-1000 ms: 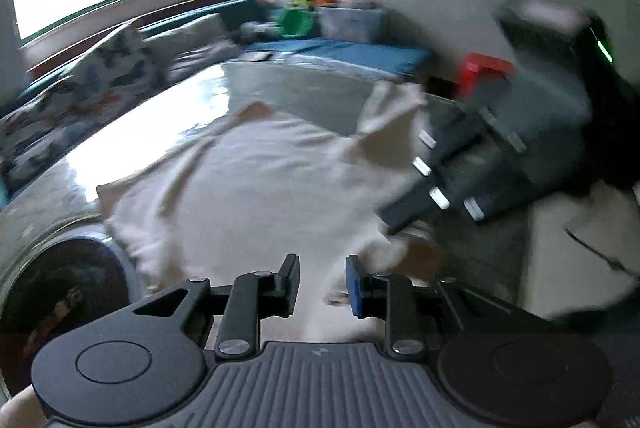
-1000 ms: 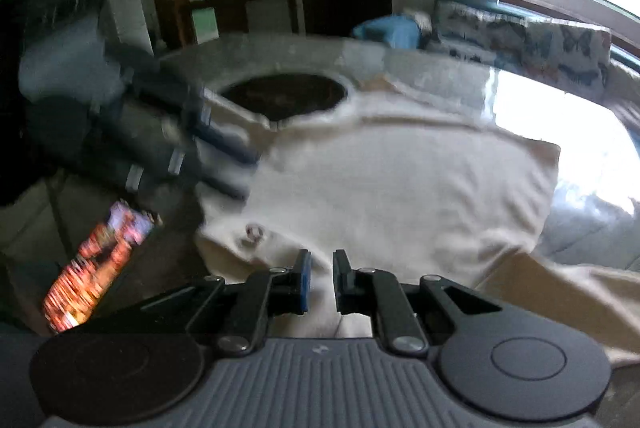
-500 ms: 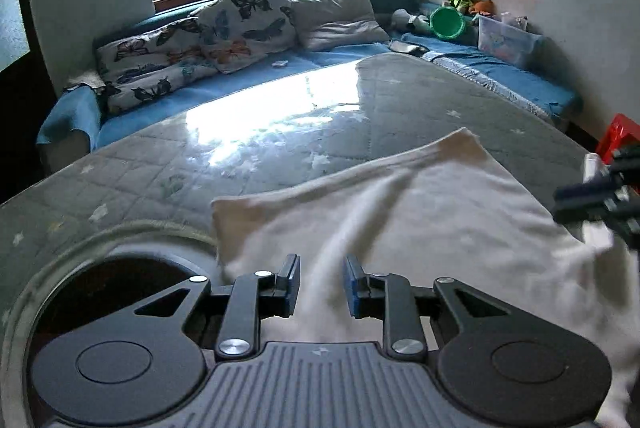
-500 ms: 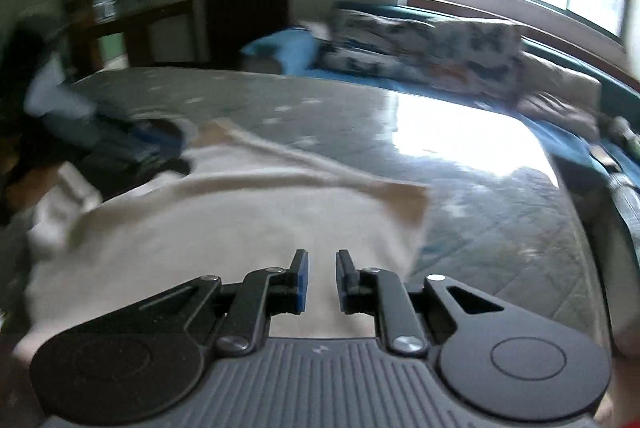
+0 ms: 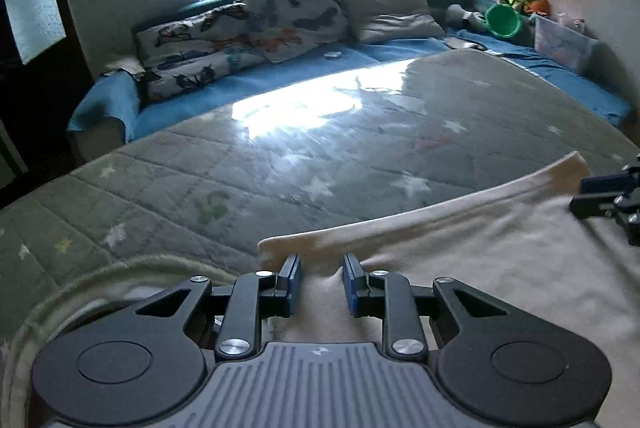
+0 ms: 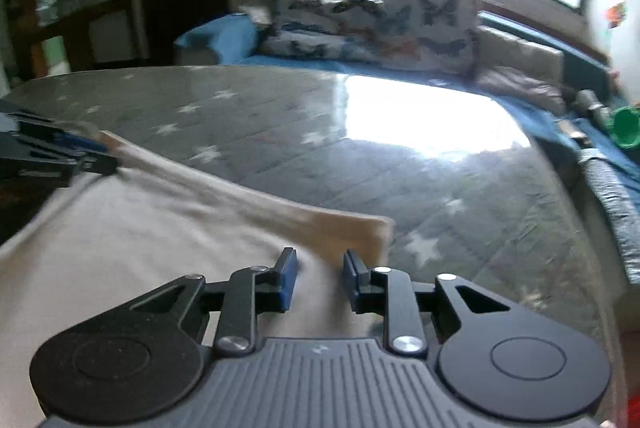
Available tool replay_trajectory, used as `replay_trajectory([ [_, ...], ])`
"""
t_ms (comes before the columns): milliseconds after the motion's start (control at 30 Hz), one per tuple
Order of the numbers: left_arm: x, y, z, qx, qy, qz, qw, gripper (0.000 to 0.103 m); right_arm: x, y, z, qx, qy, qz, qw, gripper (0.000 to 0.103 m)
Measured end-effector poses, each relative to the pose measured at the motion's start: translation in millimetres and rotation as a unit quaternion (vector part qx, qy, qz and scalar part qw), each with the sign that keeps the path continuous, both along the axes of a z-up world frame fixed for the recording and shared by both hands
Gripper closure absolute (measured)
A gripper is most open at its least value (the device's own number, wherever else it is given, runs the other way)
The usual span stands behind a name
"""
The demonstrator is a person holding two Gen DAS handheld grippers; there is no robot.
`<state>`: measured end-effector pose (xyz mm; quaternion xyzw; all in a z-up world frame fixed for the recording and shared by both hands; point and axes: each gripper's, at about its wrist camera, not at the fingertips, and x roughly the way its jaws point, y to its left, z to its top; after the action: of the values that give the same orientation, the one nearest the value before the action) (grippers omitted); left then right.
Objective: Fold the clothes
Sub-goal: 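Grasp the sweatshirt edge with both grippers and lift it to fold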
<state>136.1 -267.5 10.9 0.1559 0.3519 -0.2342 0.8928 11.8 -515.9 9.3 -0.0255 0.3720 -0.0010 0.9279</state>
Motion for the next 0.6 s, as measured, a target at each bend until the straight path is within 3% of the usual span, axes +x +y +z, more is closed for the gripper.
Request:
replay_trajectory([
  [167, 8, -2, 4, -0.002, -0.001, 0.011, 0.9999, 0.074, 2, 1, 4, -0.002, -0.004, -0.007, 1.000, 0.074],
  [267, -2, 19, 24, -0.017, -0.006, 0.017, 0.9997, 0.073, -18, 8, 16, 0.003, -0.015, 0.012, 1.000, 0.072],
  [433, -33, 76, 60, -0.047, -0.017, 0.046, 0.9977, 0.069, -64, 46, 24, -0.002, -0.014, 0.093, 0.996, 0.068],
  [500, -53, 102, 68, -0.034, -0.026, 0.077, 0.9961, 0.061, -84, 65, 24, 0.005, -0.011, 0.127, 0.992, 0.068],
  [600, -85, 145, 68, -0.010, -0.037, 0.128, 0.9911, 0.059, -112, 94, 25, 0.020, -0.010, 0.181, 0.983, 0.068],
])
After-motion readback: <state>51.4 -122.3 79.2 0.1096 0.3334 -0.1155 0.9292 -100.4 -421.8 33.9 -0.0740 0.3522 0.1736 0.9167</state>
